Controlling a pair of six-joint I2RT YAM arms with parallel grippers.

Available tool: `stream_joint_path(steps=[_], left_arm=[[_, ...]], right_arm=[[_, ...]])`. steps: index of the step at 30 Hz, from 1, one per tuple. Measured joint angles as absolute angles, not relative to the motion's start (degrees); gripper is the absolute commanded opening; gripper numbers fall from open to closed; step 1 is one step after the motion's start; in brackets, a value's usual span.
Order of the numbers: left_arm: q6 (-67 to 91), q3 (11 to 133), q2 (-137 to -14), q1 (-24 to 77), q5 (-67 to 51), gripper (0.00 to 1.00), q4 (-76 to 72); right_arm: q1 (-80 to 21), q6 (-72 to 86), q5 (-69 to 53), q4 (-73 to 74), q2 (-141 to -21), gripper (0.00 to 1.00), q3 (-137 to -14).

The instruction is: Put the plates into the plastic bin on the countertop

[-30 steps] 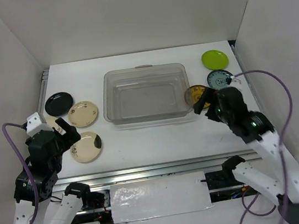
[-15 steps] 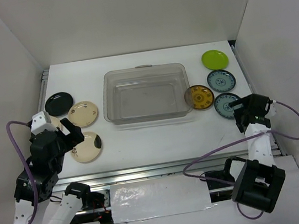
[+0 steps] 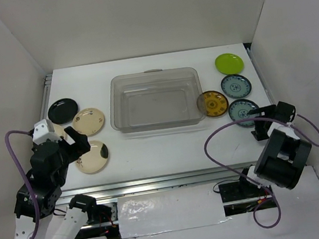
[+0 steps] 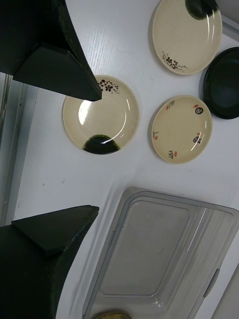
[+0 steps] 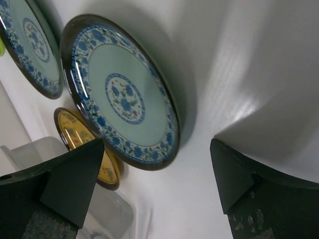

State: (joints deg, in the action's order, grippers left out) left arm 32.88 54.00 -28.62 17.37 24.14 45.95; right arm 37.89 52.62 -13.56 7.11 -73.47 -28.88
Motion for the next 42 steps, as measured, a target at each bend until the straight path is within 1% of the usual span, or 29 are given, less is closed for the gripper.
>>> stream_joint_path(steps=[5, 8, 10, 11, 12, 18, 20, 21, 22, 23, 24, 25, 30, 33, 42], left_arm=[[32.9, 54.0, -28.6, 17.7, 24.1, 0.99, 45.8], [32.9, 54.0, -28.6, 18.2, 24.1, 0.99, 45.8], [32.9, 54.0, -28.6, 18.5, 24.1, 0.99, 45.8], [32.9, 54.0, -28.6, 18.6, 24.1, 0.99, 45.8], [32.9, 54.0, -28.6, 18.7, 24.1, 0.99, 45.8], [32.9, 54.0, -28.3, 18.7, 24.2, 0.99, 45.8], [32.9, 54.0, -28.1, 18.7, 24.2, 0.99, 45.8], [32.9, 54.0, -28.0, 18.7, 24.2, 0.99, 45.8], [32.9, 54.0, -27.9, 18.7, 24.2, 0.99, 45.8], [32.9, 54.0, -27.9, 18.7, 24.2, 0.99, 45.8], [32.9, 54.0, -27.9, 18.7, 24.2, 0.99, 45.8], [32.9, 54.0, -27.9, 18.7, 24.2, 0.99, 45.8], [32.9, 54.0, -27.9, 18.7, 24.6, 0.99, 45.8], [32.9, 54.0, -27.8, 18.7, 24.7, 0.99, 45.8], [33.0, 54.0, -27.8, 18.7, 24.8, 0.99, 45.8]], right_arm=[[38.0, 52.6, -17.0, 4.2, -79.7, 0.92, -32.4], [38.0, 52.2, -17.8, 3.7, -80.5, 0.84, -32.7], [38.0, 51.6, -17.8, 3.9, -80.6, 0.68, -32.7], [38.0, 51.4, -17.8, 3.9, -80.6, 0.62, -32.6], [38.0, 51.2, -17.8, 4.1, -80.6, 0.53, -32.6], [38.0, 50.5, -17.4, 4.7, -80.4, 0.33, -31.5], [38.1, 50.4, -17.3, 4.8, -79.9, 0.31, -30.7], [38.1, 50.3, -17.3, 5.0, -79.6, 0.26, -30.5], [38.2, 50.1, -17.4, 5.1, -79.5, 0.23, -30.4], [38.2, 50.0, -17.3, 5.1, -79.5, 0.1, -30.4], [38.3, 49.7, -17.3, 5.2, -79.5, 0.03, -30.4], [38.5, 49.9, -17.4, 5.2, -79.5, 0.0, -30.4], [39.1, 49.9, -18.1, 5.3, -79.0, 0.0, -30.4], [39.3, 49.9, -18.3, 6.0, -75.8, 0.0, -29.8], [40.1, 52.6, -18.3, 13.5, -50.9, 0.0, -29.3]])
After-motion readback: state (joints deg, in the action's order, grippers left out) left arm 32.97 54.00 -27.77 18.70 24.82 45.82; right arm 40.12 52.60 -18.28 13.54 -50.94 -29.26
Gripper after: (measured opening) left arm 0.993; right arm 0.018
